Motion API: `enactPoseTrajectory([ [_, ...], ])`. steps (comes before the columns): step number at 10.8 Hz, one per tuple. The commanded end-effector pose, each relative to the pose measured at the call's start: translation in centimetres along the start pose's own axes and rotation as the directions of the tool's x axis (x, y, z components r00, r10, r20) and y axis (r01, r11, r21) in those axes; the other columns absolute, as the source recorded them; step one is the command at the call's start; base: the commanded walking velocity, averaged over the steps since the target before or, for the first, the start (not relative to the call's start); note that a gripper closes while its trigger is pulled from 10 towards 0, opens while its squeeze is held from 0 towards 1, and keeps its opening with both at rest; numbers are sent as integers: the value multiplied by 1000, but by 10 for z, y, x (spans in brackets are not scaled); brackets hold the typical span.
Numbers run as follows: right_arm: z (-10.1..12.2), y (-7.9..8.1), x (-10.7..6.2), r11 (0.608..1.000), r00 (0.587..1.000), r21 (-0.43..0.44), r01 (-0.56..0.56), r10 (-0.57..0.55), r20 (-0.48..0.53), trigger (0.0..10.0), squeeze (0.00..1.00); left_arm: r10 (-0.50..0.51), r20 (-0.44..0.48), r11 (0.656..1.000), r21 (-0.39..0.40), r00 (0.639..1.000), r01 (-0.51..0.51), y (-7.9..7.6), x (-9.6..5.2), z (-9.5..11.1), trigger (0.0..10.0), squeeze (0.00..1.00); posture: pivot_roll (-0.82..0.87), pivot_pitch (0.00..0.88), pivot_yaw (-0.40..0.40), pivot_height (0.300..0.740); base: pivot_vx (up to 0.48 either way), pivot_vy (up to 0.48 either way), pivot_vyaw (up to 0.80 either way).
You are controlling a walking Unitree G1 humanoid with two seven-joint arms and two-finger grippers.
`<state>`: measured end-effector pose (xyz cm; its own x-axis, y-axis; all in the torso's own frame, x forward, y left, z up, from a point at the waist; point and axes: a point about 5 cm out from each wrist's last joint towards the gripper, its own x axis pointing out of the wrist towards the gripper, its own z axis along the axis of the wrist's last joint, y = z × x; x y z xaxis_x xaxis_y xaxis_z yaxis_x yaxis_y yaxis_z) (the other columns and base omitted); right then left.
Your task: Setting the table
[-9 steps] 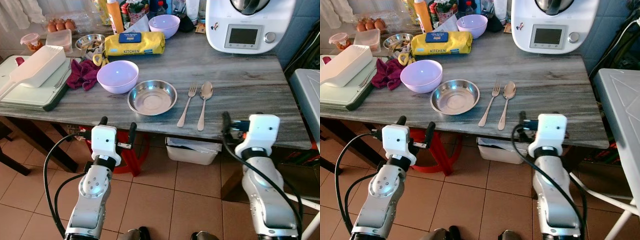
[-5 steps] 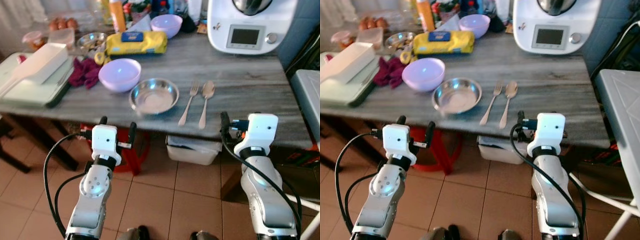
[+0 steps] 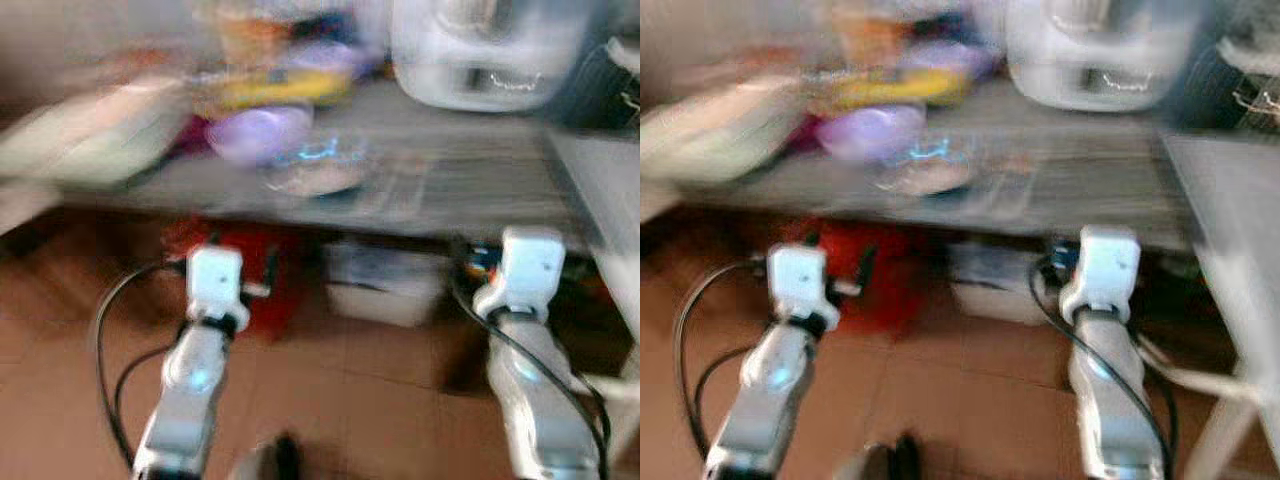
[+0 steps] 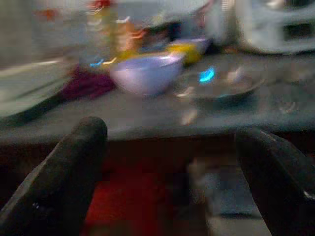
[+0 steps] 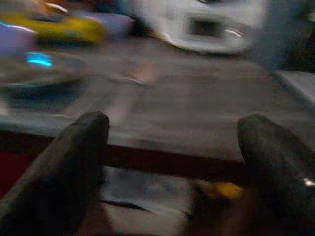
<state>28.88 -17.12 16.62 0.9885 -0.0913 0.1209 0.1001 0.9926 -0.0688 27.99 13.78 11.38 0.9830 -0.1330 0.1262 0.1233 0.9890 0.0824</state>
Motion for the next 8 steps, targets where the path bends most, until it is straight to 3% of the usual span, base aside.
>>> enactPoseTrajectory([
  [1, -4, 0, -4, 1000, 1000, 10, 5, -5, -18, 10000, 0, -5, -3, 1000, 13, 1000, 5, 2, 2, 1, 10000, 0, -108, 137, 84, 740, -315, 0, 0],
  [8, -4, 1, 1, 1000, 1000, 21, 7, -7, -17, 10000, 0, -21, -10, 1000, 17, 1000, 21, 1, 4, 0, 10000, 0, -100, 137, 89, 740, -294, 0, 0],
])
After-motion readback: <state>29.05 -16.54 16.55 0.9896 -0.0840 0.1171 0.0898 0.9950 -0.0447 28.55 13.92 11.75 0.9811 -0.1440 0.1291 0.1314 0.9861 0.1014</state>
